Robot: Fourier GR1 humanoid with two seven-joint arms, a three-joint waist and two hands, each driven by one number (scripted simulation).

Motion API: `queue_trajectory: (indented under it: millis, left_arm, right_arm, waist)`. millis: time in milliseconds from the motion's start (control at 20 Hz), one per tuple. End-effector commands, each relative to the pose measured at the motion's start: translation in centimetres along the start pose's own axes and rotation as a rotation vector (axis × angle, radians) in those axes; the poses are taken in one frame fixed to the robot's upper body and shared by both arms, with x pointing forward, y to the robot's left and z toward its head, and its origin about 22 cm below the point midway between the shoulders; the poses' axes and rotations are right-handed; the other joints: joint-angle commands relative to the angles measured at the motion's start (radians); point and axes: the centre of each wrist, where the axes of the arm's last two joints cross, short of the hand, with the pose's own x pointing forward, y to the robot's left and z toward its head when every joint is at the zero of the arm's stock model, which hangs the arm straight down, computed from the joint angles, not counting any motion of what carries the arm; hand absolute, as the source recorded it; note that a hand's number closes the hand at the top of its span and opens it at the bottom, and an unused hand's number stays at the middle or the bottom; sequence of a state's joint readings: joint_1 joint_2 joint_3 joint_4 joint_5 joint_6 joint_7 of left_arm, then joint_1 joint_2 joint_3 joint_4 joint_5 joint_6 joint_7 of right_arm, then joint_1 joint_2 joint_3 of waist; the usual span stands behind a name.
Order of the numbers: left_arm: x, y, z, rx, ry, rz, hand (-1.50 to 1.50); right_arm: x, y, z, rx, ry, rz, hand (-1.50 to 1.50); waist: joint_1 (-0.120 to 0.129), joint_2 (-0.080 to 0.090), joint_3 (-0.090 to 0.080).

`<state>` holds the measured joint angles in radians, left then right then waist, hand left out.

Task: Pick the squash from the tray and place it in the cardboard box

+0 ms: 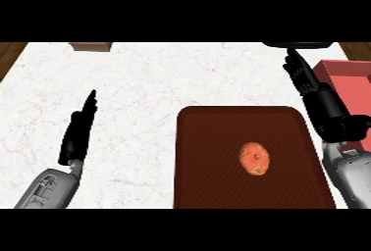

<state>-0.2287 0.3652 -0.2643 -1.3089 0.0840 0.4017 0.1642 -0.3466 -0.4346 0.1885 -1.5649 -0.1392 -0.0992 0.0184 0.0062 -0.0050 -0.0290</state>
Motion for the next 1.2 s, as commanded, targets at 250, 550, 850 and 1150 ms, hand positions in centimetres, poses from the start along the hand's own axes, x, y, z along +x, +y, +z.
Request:
queue_trajectory:
  millis: [250, 550, 850, 1150]
  left_arm:
    - [-2.0, 4.0, 0.8, -0.001, -0.074, -0.148, 0.0]
    - [-3.2, 4.0, 2.2, -0.077, -0.076, -0.134, 0.0]
    - [-2.4, 3.6, 1.8, -0.136, -0.139, -0.138, 0.0]
    - [-3.7, 3.2, 2.2, -0.177, -0.146, -0.137, 0.0]
  right_arm:
    - [-4.5, -5.5, 9.3, -0.418, -0.32, 0.076, -1.5]
    - [-10.0, -5.4, 17.8, -0.784, -0.33, 0.165, -1.5]
    - [-12.0, -1.6, 28.2, -0.505, -0.303, 0.485, -1.5]
    - [-7.7, 1.1, 32.8, -0.432, -0.156, 0.585, -1.5]
  waist:
    - [-0.143, -0.023, 0.045]
    - [-0.113, -0.012, 0.042]
    - [-0.063, 0.001, 0.03]
    - [-0.031, 0.005, 0.027]
